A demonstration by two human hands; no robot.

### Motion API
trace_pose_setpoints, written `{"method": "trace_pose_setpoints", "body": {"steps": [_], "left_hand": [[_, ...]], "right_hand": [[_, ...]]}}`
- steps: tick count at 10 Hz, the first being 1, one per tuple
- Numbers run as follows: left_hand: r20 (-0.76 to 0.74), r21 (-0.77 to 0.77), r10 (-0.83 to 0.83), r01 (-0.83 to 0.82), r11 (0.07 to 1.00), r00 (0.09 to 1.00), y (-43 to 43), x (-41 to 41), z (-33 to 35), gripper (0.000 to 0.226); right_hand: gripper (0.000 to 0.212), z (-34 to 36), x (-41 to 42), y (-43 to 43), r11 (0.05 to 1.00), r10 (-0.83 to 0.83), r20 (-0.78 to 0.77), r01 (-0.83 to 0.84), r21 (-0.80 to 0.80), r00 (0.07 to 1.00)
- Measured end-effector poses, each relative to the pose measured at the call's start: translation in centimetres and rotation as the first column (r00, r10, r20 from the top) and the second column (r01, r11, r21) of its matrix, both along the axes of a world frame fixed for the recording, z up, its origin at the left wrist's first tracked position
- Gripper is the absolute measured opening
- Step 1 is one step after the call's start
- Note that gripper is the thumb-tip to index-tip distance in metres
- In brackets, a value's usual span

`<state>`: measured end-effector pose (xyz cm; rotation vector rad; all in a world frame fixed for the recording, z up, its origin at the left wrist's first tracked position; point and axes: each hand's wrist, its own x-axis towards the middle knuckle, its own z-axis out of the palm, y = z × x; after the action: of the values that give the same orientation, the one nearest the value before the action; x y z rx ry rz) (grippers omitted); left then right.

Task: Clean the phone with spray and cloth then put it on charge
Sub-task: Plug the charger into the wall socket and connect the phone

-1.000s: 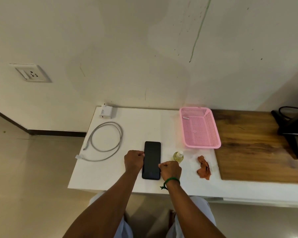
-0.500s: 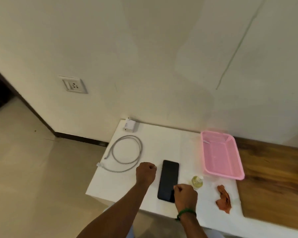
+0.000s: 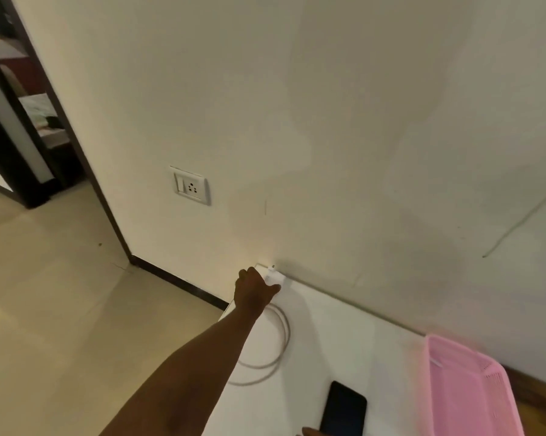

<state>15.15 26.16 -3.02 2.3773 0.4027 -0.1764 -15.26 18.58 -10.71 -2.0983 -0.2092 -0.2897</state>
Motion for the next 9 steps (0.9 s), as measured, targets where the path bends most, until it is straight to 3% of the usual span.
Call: {"method": "trace_pose_setpoints", "body": {"steps": [1,2,3,4,5,6,7,8,9], "left_hand": [[-0.026,0.020,-0.012,0.012,1.000,1.000,-1.2,1.9,-1.5,0.082],[-0.038,0.071,-0.034,0.037,0.997,0.999,-2.1,3.0,-2.9,0.083],[-0.020,0.122,-0.033,0.035,0.992,0.999,-2.4,3.7,-3.8,0.076],[-0.022,0.136,-0.026,0.028,0.990,0.999,-2.5,4.2,-4.2,0.065],[-0.012,0.074,0.012,-0.011,0.997,1.000,-2.4,4.5,-3.8,0.061],[0.115,-0.088,0.108,-0.098,0.991,0.987,-1.6,3.9,-2.2,0.066],[0.163,-0.298,0.156,-0.102,0.949,0.974,1.1,2.8,0.5,0.066],[0.174,-0.484,0.243,-0.132,0.865,0.954,5.2,0.6,3.2,0.071],[0.179,-0.543,0.318,-0.176,0.821,0.931,9.3,-3.1,4.9,0.072]], "right_hand": [[0.052,-7.9,-2.4,0.9,1.000,-0.012,-0.118,0.013,0.011,0.993],[0.041,-9.1,-1.7,-0.7,0.985,-0.173,-0.102,0.173,-0.004,0.980],[0.030,-9.8,-2.0,-1.9,0.940,-0.327,-0.085,0.314,-0.133,0.941],[0.020,-10.3,-1.7,-2.5,0.931,-0.362,-0.094,0.356,-0.078,0.927],[0.010,-8.4,-0.2,-4.2,0.962,-0.254,-0.151,0.267,0.067,0.955],[0.006,-1.9,2.9,-5.1,0.946,-0.299,-0.205,0.317,0.062,0.932],[0.014,4.4,5.2,-3.8,0.941,-0.292,-0.097,0.304,0.147,0.951],[0.012,5.4,6.1,-4.2,0.903,-0.424,-0.144,0.430,0.009,0.894],[0.012,7.8,9.2,-3.1,0.925,-0.373,-0.188,0.350,-0.145,0.909]]}}
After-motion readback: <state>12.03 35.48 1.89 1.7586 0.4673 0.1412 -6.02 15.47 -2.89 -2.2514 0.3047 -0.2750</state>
